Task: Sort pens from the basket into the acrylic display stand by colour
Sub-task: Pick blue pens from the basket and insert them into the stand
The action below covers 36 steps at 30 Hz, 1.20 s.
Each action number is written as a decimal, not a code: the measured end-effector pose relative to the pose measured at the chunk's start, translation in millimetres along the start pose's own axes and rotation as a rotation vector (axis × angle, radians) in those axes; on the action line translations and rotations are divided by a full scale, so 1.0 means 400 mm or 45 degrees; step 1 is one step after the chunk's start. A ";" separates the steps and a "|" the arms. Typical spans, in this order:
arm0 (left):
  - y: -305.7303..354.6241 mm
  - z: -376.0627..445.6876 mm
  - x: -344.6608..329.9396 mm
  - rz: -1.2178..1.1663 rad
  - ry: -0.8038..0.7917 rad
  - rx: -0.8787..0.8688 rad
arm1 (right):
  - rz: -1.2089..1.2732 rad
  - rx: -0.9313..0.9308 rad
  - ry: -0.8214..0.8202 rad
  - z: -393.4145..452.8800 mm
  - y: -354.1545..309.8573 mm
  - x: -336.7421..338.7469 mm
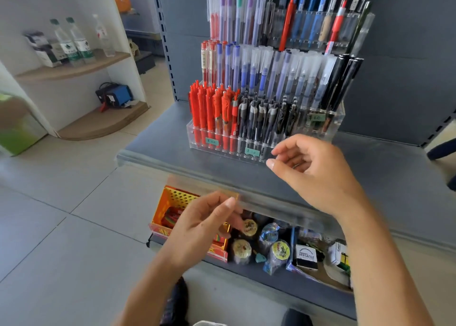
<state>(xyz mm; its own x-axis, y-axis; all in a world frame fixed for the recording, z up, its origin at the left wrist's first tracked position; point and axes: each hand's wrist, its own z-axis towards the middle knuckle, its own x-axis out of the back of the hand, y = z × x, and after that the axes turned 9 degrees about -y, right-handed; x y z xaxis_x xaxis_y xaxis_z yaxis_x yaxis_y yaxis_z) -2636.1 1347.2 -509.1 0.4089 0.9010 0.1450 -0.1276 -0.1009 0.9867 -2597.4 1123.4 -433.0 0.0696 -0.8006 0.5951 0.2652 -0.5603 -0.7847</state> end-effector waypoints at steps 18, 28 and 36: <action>-0.074 -0.307 0.004 -0.220 -0.027 0.209 | -0.039 -0.144 -0.467 -0.243 -0.031 -0.158; -0.148 -0.366 -0.023 -0.341 -0.089 0.380 | -0.039 -0.276 -0.591 -0.370 0.016 -0.243; -0.269 -0.373 -0.048 -0.394 -0.172 0.596 | -0.085 -0.388 -0.784 -0.421 0.110 -0.327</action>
<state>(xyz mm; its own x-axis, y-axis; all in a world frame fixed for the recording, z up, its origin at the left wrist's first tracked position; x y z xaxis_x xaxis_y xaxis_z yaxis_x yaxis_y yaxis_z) -2765.0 1403.7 -629.1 0.4793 0.8594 -0.1780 0.4174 -0.0448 0.9076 -2756.8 1167.8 -574.8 0.6202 -0.5459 0.5634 0.0125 -0.7112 -0.7029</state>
